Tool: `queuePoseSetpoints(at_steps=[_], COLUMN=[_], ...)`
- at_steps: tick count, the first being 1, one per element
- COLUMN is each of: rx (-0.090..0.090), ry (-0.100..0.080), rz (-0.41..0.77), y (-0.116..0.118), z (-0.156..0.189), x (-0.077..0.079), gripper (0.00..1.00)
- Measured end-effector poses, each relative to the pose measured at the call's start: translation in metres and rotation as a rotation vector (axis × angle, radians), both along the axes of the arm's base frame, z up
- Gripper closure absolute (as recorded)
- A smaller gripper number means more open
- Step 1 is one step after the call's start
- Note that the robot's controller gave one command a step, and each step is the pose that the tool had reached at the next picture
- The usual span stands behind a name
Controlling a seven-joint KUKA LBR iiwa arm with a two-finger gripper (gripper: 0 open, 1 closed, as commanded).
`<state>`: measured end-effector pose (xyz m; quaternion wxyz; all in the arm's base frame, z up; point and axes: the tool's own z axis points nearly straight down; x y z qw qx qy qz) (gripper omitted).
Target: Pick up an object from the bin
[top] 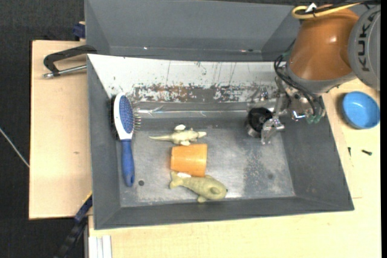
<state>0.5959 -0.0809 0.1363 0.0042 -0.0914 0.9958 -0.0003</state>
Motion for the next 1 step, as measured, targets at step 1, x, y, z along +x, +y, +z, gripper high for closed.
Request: queuePoseSetpoints(at_steps=[1], rx=[0.000], ry=[0.000], rz=[-0.002], y=[0.0002], z=[0.0119], x=[0.0017], gripper=[1.00])
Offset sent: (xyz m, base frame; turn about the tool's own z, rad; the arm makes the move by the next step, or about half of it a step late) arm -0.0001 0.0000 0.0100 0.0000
